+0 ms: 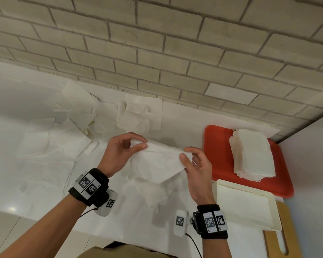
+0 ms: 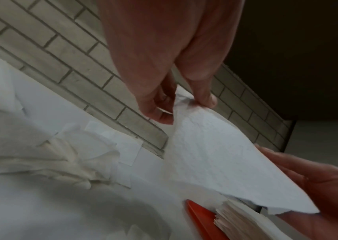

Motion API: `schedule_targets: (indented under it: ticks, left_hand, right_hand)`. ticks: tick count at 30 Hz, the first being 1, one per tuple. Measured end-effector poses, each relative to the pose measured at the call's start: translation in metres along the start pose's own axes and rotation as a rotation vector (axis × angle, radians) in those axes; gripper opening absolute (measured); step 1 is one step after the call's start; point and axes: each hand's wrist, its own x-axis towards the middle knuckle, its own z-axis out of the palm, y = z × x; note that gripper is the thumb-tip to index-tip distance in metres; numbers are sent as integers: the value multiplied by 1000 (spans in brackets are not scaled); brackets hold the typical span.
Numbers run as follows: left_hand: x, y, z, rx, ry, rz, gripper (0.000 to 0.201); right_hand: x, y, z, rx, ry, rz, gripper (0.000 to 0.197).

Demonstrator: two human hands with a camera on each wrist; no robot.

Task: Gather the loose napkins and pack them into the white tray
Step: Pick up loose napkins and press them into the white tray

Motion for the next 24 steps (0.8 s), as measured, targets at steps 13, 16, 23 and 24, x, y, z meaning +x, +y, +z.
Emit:
schedule_targets:
  ticks: [13, 16, 23, 24]
  left_hand:
    - [-15, 1, -20, 208, 0, -113, 29]
    - [-19, 2, -19, 180, 36, -91, 29]
    - [-24, 2, -19, 189, 129, -18, 18]
    - [-25, 0, -20, 209, 137, 0, 16]
  right_hand:
    - [-12, -13, -3, -106, -176, 94, 52]
    - [-12, -9, 2, -106, -115, 59, 42]
    - [-10, -2, 9, -109, -37, 13, 29]
    - [-9, -1, 9, -128, -37, 17, 28]
